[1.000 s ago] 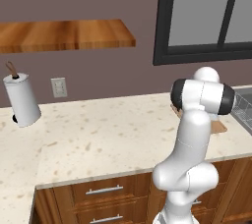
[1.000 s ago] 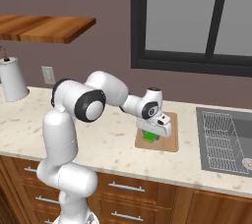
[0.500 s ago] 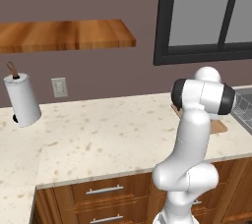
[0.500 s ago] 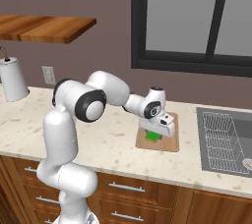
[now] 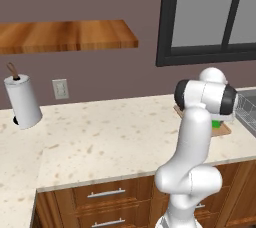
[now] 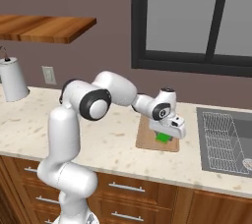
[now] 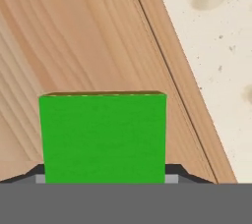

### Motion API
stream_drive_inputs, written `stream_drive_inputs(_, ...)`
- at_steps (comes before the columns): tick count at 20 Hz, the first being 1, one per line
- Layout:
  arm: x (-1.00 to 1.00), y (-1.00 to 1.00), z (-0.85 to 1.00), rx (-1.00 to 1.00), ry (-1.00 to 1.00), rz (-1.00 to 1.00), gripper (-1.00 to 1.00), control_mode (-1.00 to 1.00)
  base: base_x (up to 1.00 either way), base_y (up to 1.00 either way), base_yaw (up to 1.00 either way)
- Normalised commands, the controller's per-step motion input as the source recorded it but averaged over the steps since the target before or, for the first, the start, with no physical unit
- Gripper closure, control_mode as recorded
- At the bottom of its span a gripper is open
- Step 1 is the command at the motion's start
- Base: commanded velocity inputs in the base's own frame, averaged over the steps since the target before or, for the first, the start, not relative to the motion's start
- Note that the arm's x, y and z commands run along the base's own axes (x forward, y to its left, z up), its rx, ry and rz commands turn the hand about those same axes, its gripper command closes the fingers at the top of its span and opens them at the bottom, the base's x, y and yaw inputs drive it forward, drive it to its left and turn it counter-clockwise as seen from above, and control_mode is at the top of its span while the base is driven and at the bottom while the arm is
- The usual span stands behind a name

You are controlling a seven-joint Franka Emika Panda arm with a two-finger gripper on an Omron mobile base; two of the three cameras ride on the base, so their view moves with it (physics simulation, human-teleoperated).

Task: Pick up the sponge from the counter and clean the cutting board by briefly scrubbing or pressing down on the cutting board. Once finished, release the sponge.

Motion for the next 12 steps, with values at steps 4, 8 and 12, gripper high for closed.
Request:
stream_drive_inputs(4, 0.00, -0.19, -0.44, -0.06, 0.00, 0.00, 1.00, -1.00, 0.00, 0.00, 0.00)
stream_drive_inputs(8, 0.15, -0.15, -0.20, -0.03, 0.00, 0.00, 1.00, -1.00, 0.00, 0.00, 0.00)
stream_drive_inputs(12, 0.53, -0.17, 0.03, 0.00, 0.00, 0.00, 1.00, -1.00, 0.00, 0.00, 0.00)
